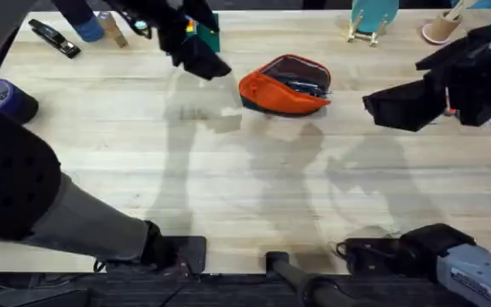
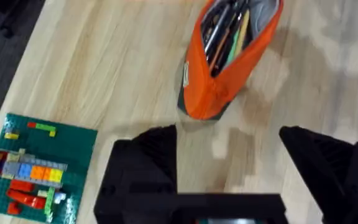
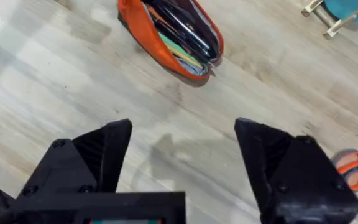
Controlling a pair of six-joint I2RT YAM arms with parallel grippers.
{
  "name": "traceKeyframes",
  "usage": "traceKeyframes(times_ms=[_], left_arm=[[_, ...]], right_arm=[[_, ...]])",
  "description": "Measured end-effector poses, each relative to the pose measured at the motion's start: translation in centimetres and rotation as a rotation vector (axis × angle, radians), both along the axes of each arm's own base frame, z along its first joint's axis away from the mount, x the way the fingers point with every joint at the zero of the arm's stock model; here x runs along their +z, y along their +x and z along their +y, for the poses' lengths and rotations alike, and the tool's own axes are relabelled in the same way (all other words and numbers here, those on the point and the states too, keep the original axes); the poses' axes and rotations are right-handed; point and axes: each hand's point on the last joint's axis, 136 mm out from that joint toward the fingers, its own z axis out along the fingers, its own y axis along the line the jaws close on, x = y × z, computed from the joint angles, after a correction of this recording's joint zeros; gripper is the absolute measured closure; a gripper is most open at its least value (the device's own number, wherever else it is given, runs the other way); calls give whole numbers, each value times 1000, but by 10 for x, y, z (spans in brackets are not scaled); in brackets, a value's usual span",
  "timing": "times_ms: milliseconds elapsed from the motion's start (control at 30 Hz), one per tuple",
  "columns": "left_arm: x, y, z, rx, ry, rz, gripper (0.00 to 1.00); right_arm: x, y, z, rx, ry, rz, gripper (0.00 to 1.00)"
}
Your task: Unzip the bag, pick up the pens from the table one at a time and place them inside, then zip the bag closed.
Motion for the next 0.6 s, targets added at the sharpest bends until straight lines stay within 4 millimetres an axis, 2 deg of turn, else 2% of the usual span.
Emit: traceKeyframes(times_ms=[600], left_arm=[[-5, -7, 62, -77, 66, -116, 6]], right_arm=[[0, 0, 0, 0, 0, -2, 4]])
